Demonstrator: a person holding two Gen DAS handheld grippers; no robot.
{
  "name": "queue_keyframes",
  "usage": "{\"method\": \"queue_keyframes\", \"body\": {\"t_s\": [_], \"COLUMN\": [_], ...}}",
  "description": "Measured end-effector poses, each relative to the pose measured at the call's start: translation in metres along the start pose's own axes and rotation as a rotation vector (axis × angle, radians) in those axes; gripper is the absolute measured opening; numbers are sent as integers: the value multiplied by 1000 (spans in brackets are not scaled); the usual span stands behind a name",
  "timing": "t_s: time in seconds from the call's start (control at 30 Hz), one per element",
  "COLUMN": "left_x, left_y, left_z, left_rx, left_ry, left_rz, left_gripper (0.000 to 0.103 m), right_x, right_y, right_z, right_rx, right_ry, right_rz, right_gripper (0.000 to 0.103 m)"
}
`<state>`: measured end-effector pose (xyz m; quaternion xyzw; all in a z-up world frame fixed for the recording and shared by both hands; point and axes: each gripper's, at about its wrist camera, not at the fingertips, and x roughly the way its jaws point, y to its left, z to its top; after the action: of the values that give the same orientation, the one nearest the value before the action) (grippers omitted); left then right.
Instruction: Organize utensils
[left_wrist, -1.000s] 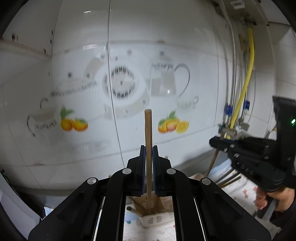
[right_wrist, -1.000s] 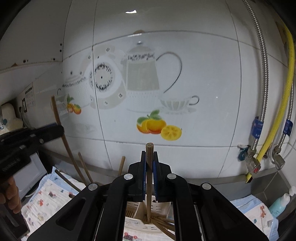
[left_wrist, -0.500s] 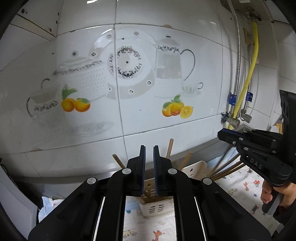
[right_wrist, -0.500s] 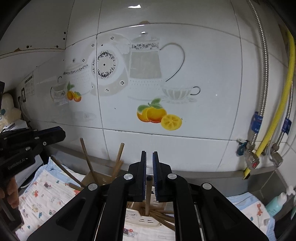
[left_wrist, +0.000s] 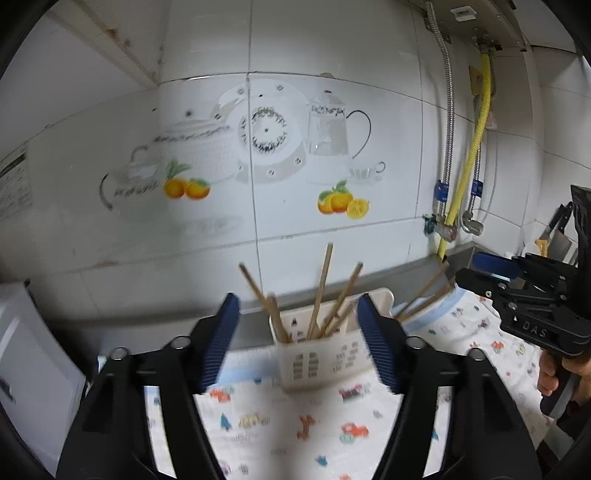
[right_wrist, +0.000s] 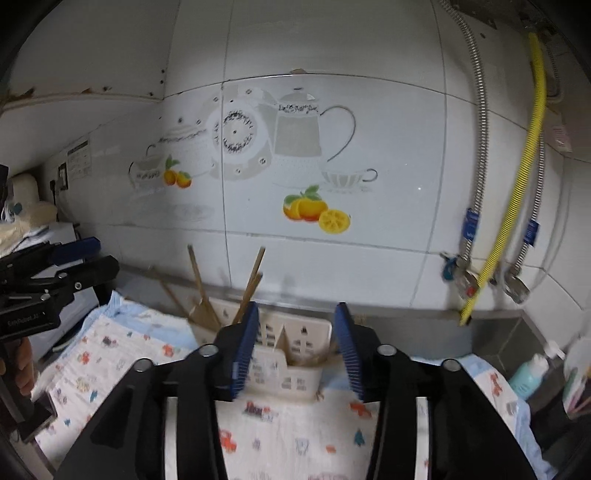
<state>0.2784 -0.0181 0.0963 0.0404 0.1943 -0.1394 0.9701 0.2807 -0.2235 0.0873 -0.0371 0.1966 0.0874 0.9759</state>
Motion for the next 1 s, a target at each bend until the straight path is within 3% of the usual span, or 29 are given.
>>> {"method": "queue_keyframes", "body": {"t_s": [0.1,0.17,0.4,1.0], "left_x": [-16,-27,-62,-121], "left_y": [0,0,-7,-3], "left_z": [-17,-29,-70,-137], "left_rx": [-19,-24,-31,-85], "left_ry": [9,8,13,58], "left_rz": [-11,0,35,67], "left_gripper": [79,89,98,98], "right_x": [-16,-28,-68,-137], "right_y": [8,14,32,59], "right_z": [-19,-32,-71,-129], "right_rx": [8,6,19,27], "right_ry": [18,23,24,54], "right_rz": [0,-6,-35,-91], "right_gripper": [56,60,84,93]}}
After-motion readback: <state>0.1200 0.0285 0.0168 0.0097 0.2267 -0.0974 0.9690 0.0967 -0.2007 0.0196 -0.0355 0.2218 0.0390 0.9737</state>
